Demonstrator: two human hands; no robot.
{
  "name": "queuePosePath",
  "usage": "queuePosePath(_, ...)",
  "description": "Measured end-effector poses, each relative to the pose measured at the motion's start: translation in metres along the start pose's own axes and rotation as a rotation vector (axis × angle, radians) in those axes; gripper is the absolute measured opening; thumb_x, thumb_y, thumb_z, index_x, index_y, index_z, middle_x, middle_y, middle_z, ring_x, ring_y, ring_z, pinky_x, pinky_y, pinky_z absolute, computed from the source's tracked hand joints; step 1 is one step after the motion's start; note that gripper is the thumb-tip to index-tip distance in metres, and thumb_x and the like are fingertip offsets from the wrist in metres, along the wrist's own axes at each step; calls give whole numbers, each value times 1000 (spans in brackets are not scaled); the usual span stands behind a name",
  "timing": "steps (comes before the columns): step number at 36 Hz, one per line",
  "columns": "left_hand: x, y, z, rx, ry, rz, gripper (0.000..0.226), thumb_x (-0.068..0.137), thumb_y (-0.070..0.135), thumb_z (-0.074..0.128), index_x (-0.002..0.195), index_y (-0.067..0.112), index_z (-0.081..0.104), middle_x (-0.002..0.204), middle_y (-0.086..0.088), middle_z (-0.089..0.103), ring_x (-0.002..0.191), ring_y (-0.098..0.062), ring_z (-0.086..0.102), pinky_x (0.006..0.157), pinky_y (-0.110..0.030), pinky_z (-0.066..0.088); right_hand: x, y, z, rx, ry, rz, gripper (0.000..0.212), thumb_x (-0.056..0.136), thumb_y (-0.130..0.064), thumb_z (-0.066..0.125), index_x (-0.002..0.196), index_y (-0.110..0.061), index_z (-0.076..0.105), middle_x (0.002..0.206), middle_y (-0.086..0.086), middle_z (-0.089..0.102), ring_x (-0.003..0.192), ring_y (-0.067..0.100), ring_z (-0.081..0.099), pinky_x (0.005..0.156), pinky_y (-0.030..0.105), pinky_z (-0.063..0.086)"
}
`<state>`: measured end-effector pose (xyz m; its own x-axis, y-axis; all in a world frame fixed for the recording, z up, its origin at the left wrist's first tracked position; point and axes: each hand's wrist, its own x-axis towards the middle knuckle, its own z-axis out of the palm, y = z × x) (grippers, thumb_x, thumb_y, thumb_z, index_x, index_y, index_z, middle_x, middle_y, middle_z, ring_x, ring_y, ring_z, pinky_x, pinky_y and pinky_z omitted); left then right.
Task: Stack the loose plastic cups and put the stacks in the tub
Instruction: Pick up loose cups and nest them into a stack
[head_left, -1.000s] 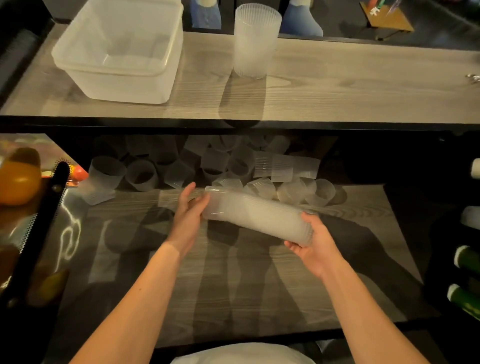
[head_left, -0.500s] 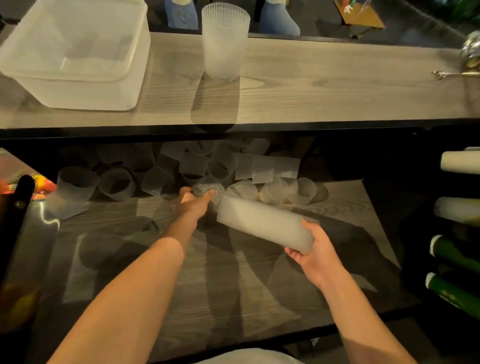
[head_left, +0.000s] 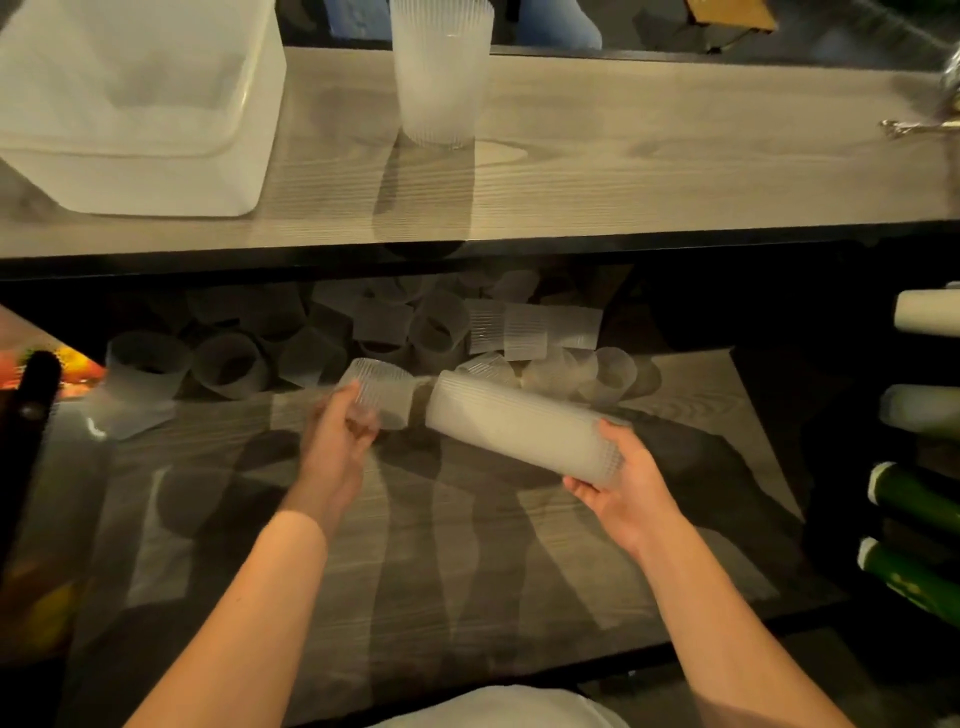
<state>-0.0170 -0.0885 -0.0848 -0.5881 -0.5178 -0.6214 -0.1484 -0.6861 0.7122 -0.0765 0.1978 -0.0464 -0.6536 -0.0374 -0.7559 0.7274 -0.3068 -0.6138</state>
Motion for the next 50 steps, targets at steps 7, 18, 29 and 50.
queuePosePath(7, -28, 11, 7, 171, -310, 82, 25, 100, 23, 50, 123, 29, 55, 123, -5, 61, 111, -23, 63, 95, -40, 50, -6, -3, 2, 19, -21, -7, 26, 98, -28, 64, 121, -19, 57, 133, 16, 58, 120, 34, 59, 85, 41, 53)
queuePosePath(18, -42, 28, -12, 300, -413, 103, 20, 98, 21, 54, 112, 32, 62, 136, -10, 50, 117, -33, 60, 96, -44, 51, -16, -2, -18, 100, -33, -29, 49, 94, -32, 64, 140, -15, 55, 141, 19, 58, 112, 32, 60, 75, 38, 52)
queuePosePath(29, -54, 13, -1, 435, -505, 107, 73, 86, 17, 69, 144, 45, 35, 129, 3, 56, 118, -16, 60, 99, -39, 50, -29, 2, -26, 6, -104, -34, 32, 98, -30, 61, 127, -16, 60, 124, 15, 63, 104, 29, 62, 74, 37, 51)
queuePosePath(50, 5, -37, 78, 1221, -165, 267, 75, 80, 52, 70, 143, 33, 35, 137, -9, 49, 129, -33, 43, 103, -41, 41, -25, -12, -58, 119, 67, -95, 50, 91, -32, 69, 137, -16, 58, 137, 18, 60, 112, 32, 61, 73, 38, 53)
